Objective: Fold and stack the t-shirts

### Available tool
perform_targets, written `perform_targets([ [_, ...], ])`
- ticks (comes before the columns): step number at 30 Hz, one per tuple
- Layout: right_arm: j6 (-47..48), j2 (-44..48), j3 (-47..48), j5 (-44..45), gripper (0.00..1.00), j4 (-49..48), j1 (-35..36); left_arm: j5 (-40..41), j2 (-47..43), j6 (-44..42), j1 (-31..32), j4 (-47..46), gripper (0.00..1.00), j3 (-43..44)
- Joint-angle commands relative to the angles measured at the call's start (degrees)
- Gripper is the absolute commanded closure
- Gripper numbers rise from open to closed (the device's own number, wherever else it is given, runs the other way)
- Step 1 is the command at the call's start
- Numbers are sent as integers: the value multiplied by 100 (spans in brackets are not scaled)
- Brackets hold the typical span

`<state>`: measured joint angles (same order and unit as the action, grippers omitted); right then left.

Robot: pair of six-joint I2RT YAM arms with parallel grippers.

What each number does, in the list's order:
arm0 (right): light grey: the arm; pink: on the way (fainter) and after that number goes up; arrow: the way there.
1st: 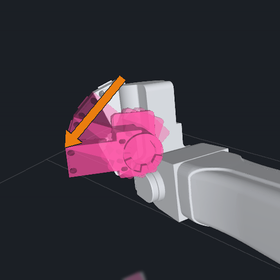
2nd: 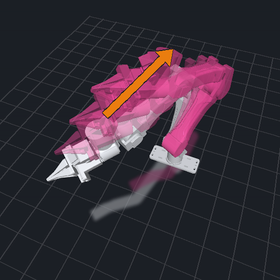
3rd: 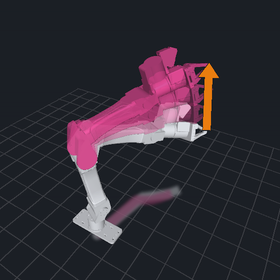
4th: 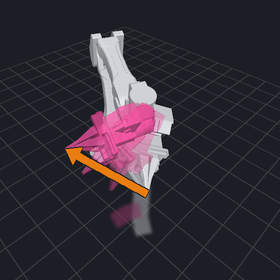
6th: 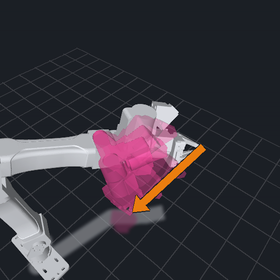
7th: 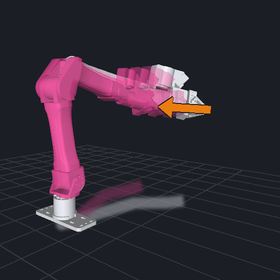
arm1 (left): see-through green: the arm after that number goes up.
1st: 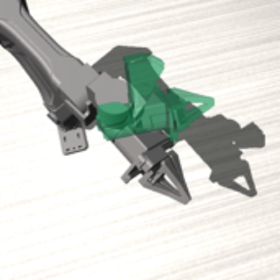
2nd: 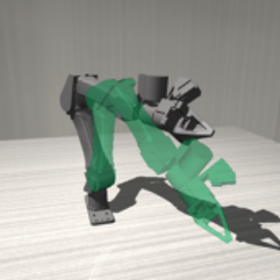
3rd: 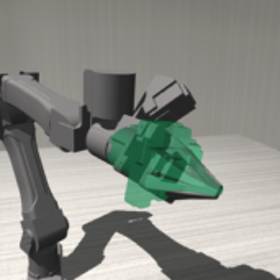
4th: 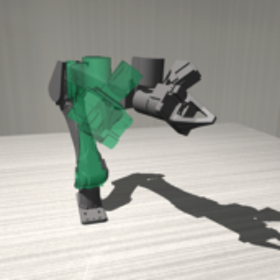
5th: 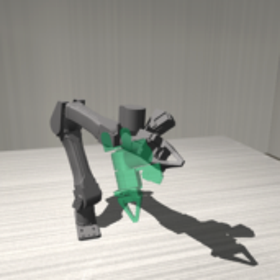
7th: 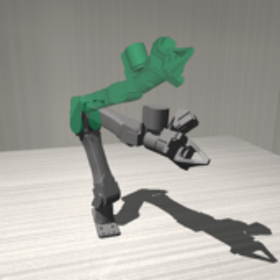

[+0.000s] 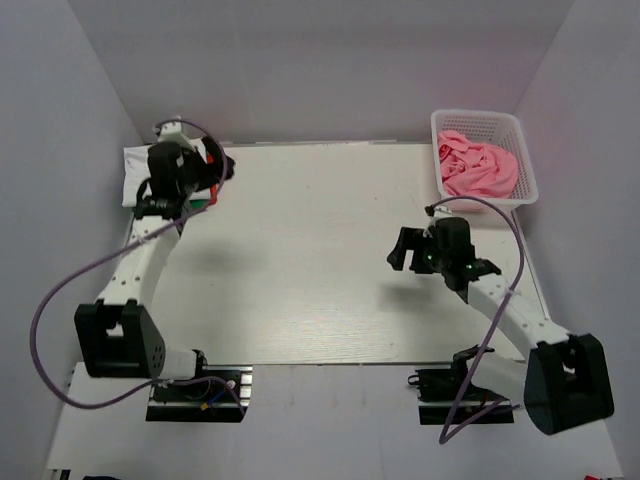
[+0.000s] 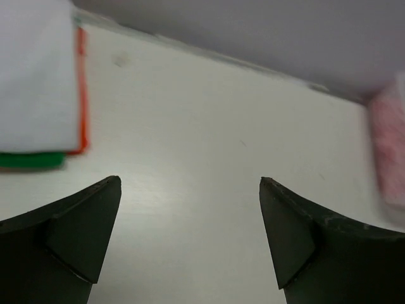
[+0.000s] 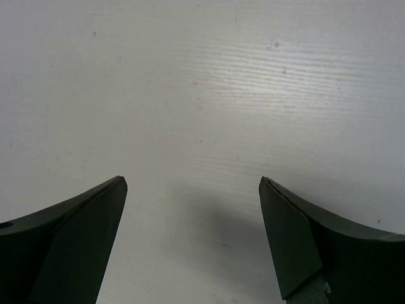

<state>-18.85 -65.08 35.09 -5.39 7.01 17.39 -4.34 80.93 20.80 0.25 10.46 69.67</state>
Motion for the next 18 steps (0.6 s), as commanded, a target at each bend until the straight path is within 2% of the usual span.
perform_targets([
  [1,-171,829,-581,-191,9,-963,2,-1437,-673,864,474,-949,0,-1383],
  [3,-110,1171,-923,-95,9,-1236,2,-1509,-998,917,529,-1011,0,-2015],
  [6,-206,1488,-1004,-50,9,-1307,-7,-1693,-1526,917,590,-888,0,-2483],
  [12,-127,1657,-1119,-243,9,-1553,-7,-1430,-1975,865,590,-748,0,-2599],
  [18,-101,1709,-1206,-410,9,-1789,-7,-781,-2098,698,590,-492,0,-2528],
])
